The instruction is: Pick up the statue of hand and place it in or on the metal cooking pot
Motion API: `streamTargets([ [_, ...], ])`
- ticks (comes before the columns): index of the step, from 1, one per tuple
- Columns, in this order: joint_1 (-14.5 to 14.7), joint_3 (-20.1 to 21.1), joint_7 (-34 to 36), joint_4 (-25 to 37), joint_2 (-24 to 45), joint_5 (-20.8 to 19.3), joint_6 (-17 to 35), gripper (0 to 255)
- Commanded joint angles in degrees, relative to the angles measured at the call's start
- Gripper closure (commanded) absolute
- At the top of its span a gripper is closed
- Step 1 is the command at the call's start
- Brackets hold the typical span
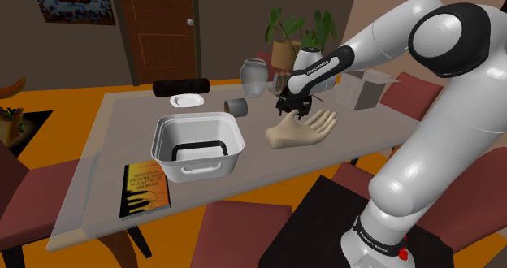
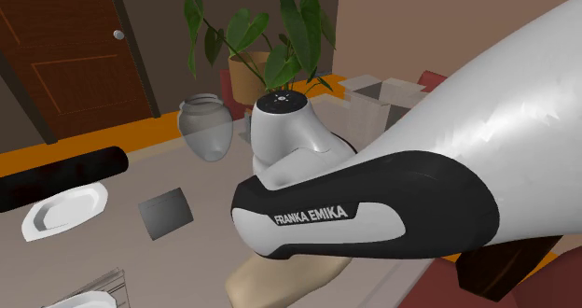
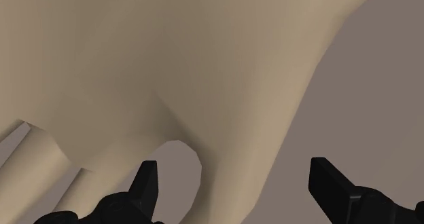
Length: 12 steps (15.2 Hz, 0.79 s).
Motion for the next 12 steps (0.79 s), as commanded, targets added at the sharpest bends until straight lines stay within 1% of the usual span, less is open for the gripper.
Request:
streamTargets([
  [1,0.0,0.0,0.0,0.0,0.0,0.0,0.0,0],
  [3,0.0,0.0,0.0,0.0,0.0,0.0,0.0,0],
  [4,0.0,0.0,0.0,0.0,0.0,0.0,0.0,255],
  [12,0.0,0.0,0.0,0.1,0.1,0.0,0.0,255],
])
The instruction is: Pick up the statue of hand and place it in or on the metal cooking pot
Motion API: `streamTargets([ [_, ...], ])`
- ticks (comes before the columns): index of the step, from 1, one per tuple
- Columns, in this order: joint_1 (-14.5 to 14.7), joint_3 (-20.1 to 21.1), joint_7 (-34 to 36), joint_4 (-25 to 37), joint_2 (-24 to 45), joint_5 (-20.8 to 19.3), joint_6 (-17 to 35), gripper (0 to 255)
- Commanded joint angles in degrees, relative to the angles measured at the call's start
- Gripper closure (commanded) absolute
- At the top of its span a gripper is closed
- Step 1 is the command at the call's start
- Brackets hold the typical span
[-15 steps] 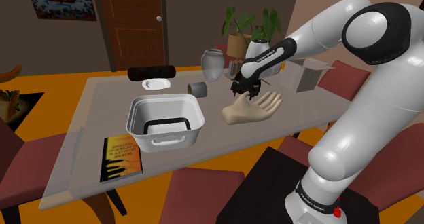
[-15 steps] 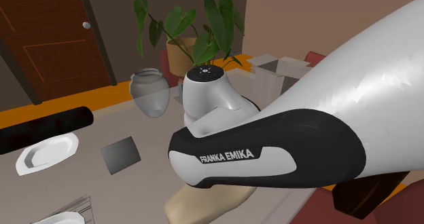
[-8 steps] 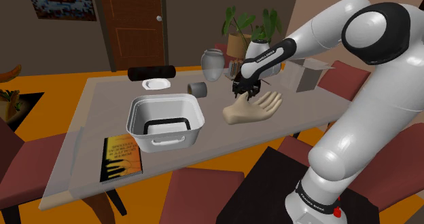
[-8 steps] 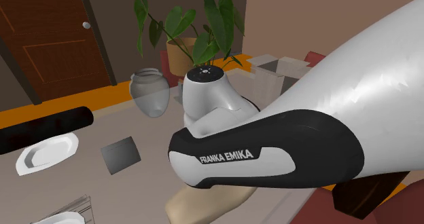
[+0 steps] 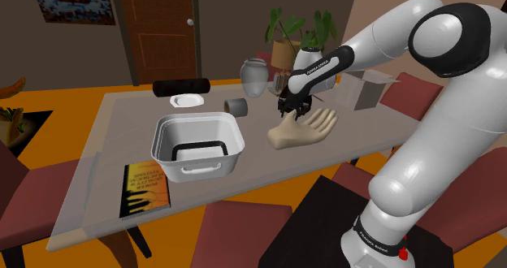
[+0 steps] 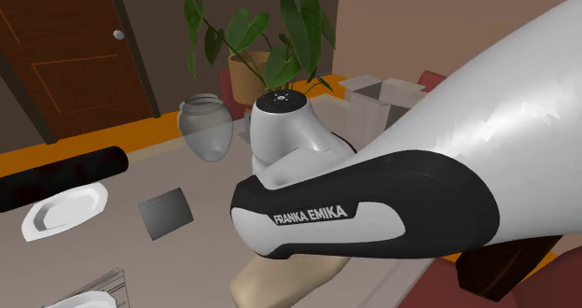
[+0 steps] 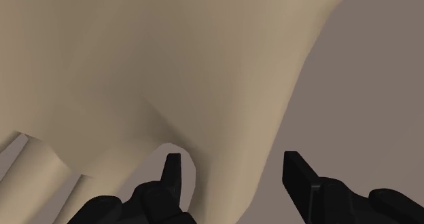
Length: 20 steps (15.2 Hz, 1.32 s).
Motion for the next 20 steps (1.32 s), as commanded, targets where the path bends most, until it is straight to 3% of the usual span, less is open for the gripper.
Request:
streamTargets([
  [1,-0.1,0.0,0.0,-0.1,0.0,-0.1,0.0,255],
  [20,0.3,0.3,-1.5,8.1,-6.8,0.9,-15.0,255],
])
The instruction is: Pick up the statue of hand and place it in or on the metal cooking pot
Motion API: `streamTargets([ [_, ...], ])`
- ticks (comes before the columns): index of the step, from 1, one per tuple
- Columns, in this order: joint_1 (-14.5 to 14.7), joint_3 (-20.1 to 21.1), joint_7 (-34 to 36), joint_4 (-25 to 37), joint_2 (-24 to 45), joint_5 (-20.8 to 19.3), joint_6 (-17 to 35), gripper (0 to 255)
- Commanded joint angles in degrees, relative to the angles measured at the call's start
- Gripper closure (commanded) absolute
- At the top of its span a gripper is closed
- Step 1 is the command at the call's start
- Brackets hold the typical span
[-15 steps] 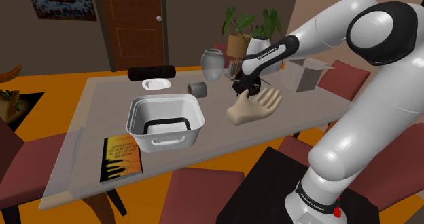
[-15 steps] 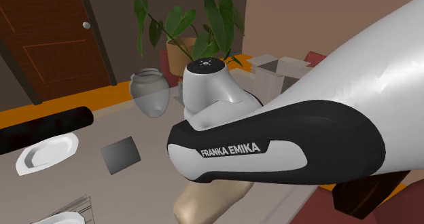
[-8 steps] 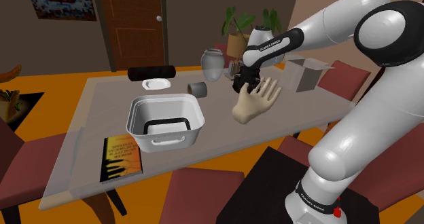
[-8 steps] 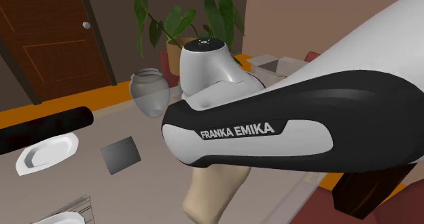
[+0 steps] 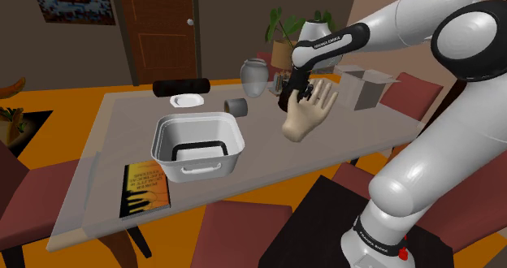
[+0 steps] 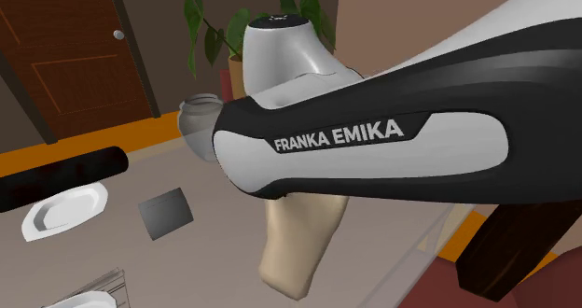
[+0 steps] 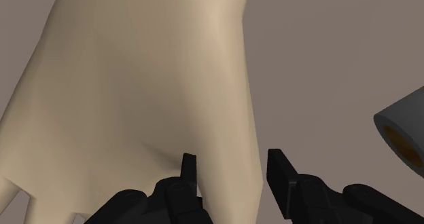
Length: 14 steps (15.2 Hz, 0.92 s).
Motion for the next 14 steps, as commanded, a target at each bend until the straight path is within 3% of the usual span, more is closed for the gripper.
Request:
streamTargets([
  [1,0.0,0.0,-0.2,0.9,-0.8,0.1,-1.6,255],
  [14,0.2,0.2,-1.1,9.1,-2.7,0.6,-11.6,255],
])
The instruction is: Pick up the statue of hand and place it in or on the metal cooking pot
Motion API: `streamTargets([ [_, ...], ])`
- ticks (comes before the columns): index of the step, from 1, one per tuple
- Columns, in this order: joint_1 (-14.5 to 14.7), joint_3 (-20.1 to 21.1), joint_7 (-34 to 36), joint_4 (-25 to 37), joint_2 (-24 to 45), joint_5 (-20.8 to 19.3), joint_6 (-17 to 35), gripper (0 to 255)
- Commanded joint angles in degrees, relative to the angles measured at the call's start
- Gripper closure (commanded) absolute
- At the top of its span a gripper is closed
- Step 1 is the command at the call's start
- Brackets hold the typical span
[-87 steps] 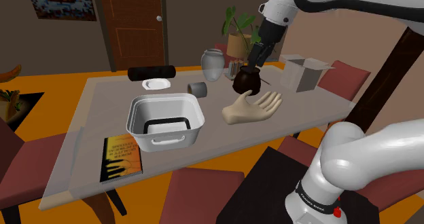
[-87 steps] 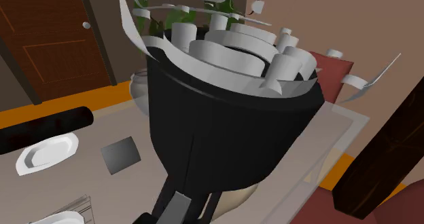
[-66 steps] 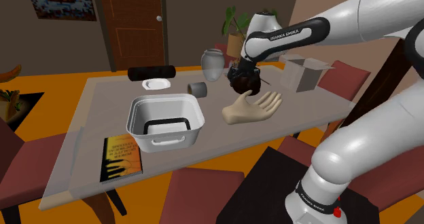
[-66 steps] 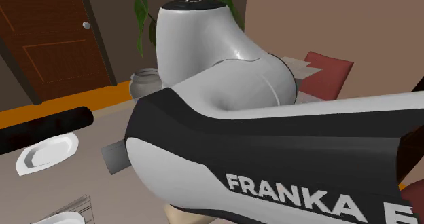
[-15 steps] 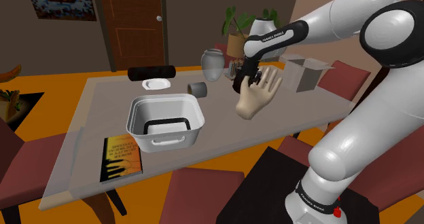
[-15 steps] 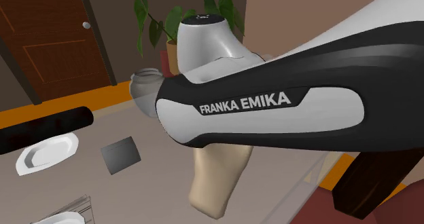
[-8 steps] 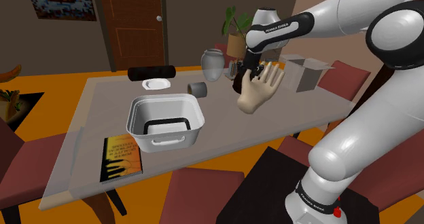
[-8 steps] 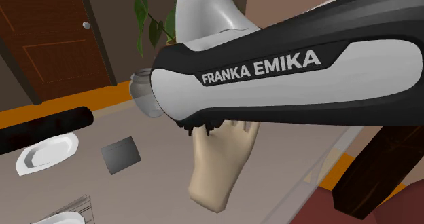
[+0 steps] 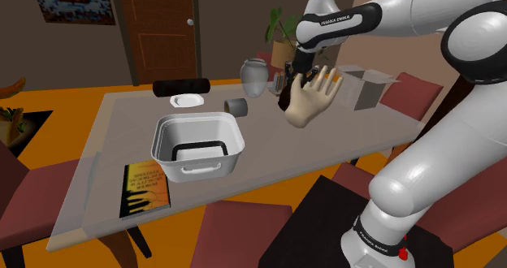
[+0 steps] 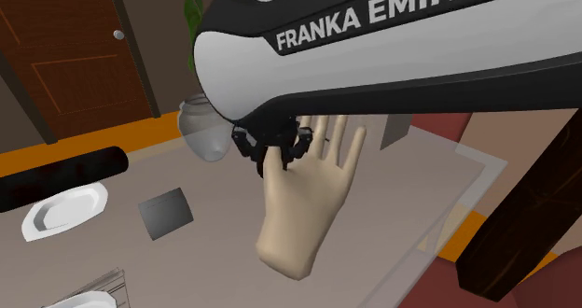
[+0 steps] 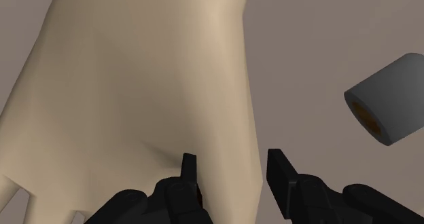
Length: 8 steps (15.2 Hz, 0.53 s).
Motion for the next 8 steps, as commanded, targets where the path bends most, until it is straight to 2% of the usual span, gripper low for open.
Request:
streamTargets([
  [1,0.0,0.0,-0.2,1.5,-0.2,0.1,-1.6,255],
  [8,0.1,0.1,-0.7,6.9,-0.2,0.3,-6.9,255],
])
